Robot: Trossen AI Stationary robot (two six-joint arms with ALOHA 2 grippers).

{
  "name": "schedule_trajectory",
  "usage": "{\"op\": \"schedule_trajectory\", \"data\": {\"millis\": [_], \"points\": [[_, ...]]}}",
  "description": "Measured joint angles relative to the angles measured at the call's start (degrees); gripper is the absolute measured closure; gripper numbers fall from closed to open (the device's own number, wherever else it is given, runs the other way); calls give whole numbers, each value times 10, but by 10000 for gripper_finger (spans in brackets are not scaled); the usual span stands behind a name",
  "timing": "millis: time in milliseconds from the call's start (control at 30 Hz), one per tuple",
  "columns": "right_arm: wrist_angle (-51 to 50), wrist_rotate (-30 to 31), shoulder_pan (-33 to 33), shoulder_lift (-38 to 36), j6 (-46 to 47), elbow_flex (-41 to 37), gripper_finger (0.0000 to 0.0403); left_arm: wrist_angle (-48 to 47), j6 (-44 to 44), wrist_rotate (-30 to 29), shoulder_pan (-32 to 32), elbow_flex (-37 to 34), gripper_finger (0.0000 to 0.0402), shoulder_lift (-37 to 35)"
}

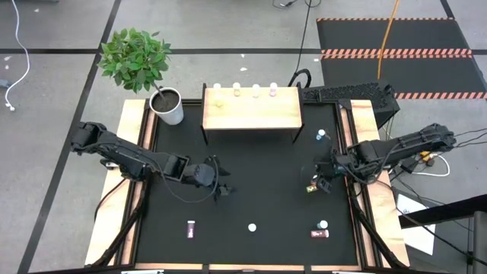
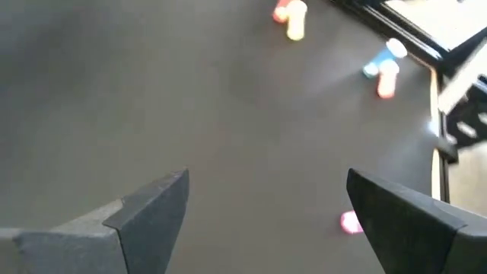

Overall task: Pick and place medicine bottles onto shelf by color
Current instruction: Put the top orange pill bottle on the shelf aligned with the other orange pill bottle

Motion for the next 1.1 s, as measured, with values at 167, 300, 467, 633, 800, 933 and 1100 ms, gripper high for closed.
{"op": "schedule_trajectory", "data": {"millis": [167, 300, 467, 633, 800, 933, 1100], "points": [[-10, 56, 29, 0, -65, 0, 193, -3, 38, 13, -23, 0, 46, 0], [-4, 51, 35, 0, -83, -19, 193, -4, 45, -1, -40, 0, 46, 0], [35, 12, 37, 1, -86, -71, 193, -5, 42, -19, -57, 0, 46, 0], [65, 24, 37, 1, -82, -99, 193, -8, 37, -21, -62, 0, 46, 0], [68, 38, 36, 1, -78, -109, 200, -7, 58, -22, -59, 0, 46, 0], [69, 37, 36, 1, -69, -111, 228, -7, 74, -22, -45, 0, 46, 0], [65, 38, 36, -2, -41, -111, 243, 1, 77, -23, -18, 0, 46, 0]]}}
